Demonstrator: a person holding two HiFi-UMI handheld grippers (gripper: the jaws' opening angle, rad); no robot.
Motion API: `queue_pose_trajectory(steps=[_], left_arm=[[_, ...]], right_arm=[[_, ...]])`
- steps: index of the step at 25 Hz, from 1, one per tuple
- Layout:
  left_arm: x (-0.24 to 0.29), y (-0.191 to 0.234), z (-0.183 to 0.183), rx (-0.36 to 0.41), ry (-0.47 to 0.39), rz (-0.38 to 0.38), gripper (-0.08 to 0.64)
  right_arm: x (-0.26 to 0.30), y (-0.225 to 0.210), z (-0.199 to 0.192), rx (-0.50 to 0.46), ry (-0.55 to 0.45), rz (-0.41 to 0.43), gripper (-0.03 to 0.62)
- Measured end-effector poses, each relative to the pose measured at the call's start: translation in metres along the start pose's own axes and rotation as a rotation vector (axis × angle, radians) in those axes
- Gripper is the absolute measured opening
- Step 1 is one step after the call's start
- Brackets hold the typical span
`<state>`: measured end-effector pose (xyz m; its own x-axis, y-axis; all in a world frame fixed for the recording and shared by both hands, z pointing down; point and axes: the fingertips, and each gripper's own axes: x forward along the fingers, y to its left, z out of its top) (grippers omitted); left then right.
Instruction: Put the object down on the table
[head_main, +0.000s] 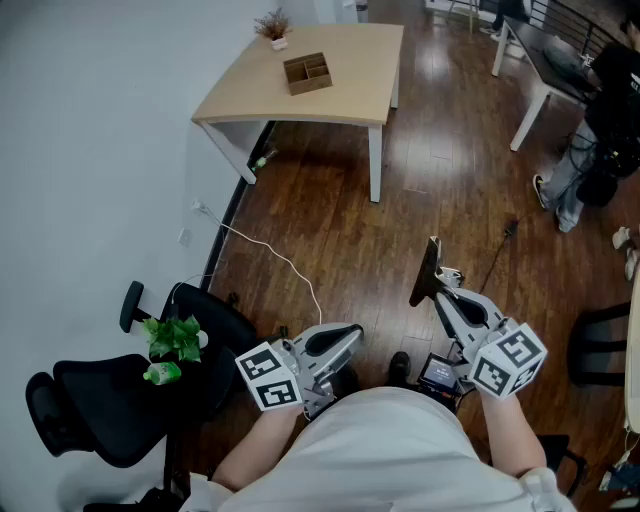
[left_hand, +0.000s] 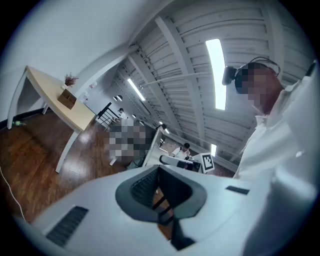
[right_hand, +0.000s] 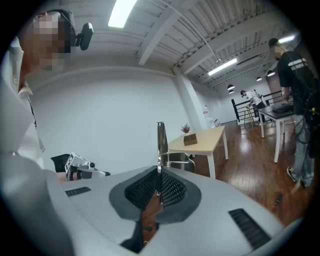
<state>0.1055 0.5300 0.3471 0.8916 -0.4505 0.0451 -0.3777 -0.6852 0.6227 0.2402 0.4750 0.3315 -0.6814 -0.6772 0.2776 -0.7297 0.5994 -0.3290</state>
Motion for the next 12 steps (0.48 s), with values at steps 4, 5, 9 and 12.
queue_pose_trajectory(steps=[4, 5, 9, 12], left_arm=[[0.003, 0.0, 0.001, 0.005, -0.004, 0.005, -0.002], [0.004, -0.001, 0.0, 0.006, -0.004, 0.007, -0.002], [0.012, -0.002, -0.003, 0.007, -0.006, 0.018, -0.002], [0.02, -0.003, -0.006, 0.007, -0.007, 0.028, -0.002]], right_arm=[[-0.001, -0.002, -0.001, -0.003, 0.002, 0.007, 0.003], [-0.002, -0.003, -0.001, -0.003, 0.002, 0.009, 0.003], [-0.007, -0.012, -0.002, 0.001, 0.002, 0.015, 0.003], [-0.011, -0.02, -0.006, 0.008, 0.007, 0.021, 0.003]])
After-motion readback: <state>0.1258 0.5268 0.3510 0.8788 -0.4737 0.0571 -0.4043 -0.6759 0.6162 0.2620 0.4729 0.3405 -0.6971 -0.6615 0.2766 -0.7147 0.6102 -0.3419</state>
